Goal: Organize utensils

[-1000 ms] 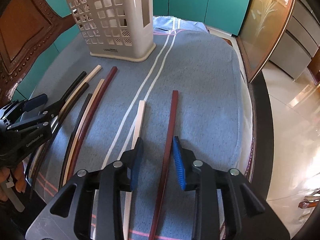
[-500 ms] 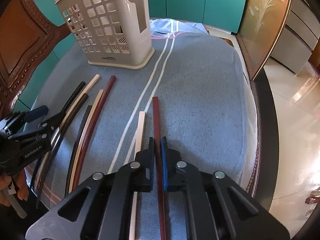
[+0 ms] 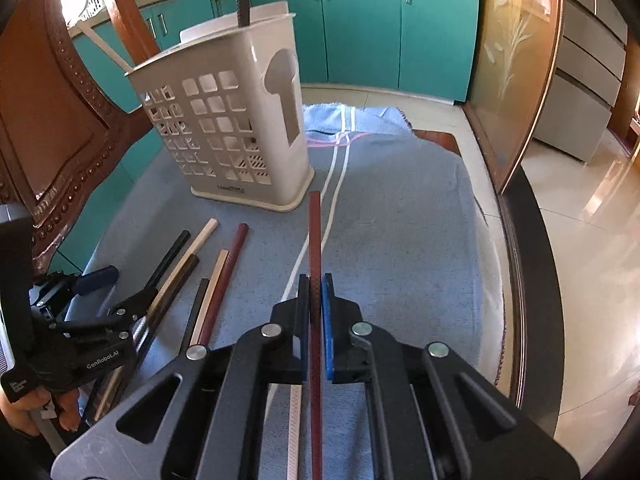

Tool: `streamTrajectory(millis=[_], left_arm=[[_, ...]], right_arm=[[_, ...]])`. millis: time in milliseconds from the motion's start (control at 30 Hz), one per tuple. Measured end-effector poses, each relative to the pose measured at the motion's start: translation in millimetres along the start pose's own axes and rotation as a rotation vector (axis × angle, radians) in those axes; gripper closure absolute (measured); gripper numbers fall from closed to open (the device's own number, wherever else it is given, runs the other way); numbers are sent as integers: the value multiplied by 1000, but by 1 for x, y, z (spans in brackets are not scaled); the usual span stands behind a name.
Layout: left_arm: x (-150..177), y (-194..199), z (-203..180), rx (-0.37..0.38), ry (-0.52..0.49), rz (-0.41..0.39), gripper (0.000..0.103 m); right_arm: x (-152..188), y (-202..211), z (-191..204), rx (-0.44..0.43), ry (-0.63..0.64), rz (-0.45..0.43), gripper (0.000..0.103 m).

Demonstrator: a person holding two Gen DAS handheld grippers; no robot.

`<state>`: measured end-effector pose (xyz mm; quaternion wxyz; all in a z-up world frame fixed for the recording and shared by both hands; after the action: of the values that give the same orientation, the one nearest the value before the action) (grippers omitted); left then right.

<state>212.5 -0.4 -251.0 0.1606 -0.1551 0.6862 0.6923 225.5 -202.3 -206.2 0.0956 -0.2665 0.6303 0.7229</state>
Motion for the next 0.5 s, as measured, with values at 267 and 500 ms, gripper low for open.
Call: streamTrajectory(millis=[267,500], left_arm=[[4,1,3,0,-1,-6,32],[4,1,1,-3,1,-4,32]], right_arm=[[2,-7,5,0,-1,23,87],[3,-1,-2,-8,-25,18,71]])
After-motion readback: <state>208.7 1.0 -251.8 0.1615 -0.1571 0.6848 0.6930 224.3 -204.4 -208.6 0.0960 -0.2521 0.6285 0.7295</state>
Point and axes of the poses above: each gripper's, at about its wrist camera, not at the fingertips, and y roughly against the way its jaws point, z to its left, x to its underside, the point moved 8 cm from there along -y, roughly the way its jaws point, and after that the axes turned 8 degrees about z, right-handed, at the moved point
